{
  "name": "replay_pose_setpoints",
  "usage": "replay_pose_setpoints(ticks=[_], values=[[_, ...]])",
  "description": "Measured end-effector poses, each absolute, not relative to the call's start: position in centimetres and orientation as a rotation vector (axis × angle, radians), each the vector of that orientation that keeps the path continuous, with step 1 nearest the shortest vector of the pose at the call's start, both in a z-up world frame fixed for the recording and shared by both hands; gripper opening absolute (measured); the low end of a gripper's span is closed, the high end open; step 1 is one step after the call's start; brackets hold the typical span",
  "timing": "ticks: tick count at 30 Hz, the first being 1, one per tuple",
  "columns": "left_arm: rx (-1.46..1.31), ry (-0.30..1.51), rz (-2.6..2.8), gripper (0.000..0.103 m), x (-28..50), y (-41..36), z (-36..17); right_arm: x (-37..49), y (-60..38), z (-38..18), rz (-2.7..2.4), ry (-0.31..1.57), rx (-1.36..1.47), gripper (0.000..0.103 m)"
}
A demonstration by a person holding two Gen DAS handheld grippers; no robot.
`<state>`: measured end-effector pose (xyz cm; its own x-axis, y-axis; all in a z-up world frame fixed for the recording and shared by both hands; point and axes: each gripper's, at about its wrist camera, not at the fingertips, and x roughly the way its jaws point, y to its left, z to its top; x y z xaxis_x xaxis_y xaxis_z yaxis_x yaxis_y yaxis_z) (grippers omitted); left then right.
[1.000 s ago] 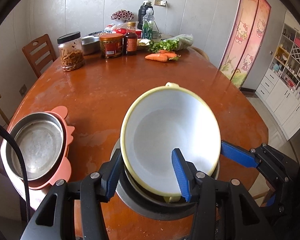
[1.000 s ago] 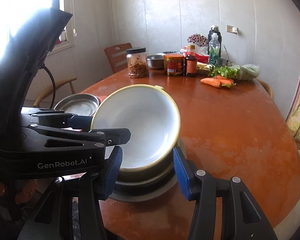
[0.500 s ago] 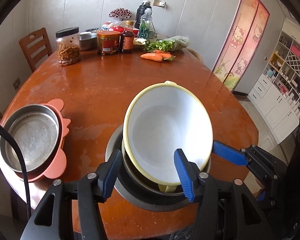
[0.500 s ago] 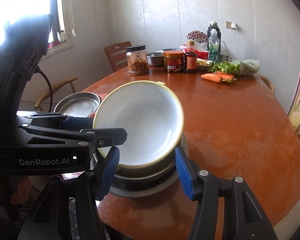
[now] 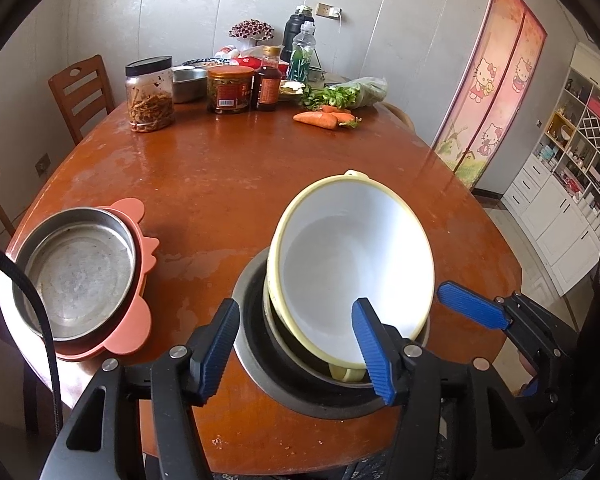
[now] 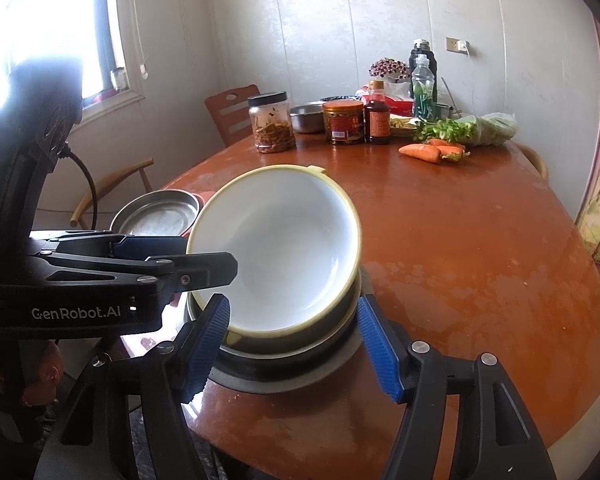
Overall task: Organize plates and bowls
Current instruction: 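Grip the rims of the nested basin stack and lift it with the left tool, then carry the nested basin stack over the pans on the orange plate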
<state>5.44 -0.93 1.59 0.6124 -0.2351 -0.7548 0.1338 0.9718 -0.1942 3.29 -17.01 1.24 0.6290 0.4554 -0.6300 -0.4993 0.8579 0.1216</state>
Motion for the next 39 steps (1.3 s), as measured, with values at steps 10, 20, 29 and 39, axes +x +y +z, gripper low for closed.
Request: replay_pose_setpoints(ticks=[10, 20, 29, 39], values=[[-0.178, 0.891, -0.200, 0.065, 5.3, 0.6, 1.7, 3.4, -18.3, 1.7, 0.530, 0.714, -0.011, 0.073], [-0.290, 0.969, -0.209, 0.072, 5.9, 2.0, -0.6, 5.7, -20.0, -0.4, 0.522, 0.863, 0.177, 0.074], [-0.305, 1.028, -0.239, 0.074, 7.0, 1.1, -2.1, 6.6, -20.2, -1.5, 0.568, 0.934, 0.275, 0.074], [-0.371, 1.055, -0.316, 0.069, 8.3, 0.4, -3.5, 6.7, -20.0, -1.6, 0.571, 0.916, 0.240, 0.061]])
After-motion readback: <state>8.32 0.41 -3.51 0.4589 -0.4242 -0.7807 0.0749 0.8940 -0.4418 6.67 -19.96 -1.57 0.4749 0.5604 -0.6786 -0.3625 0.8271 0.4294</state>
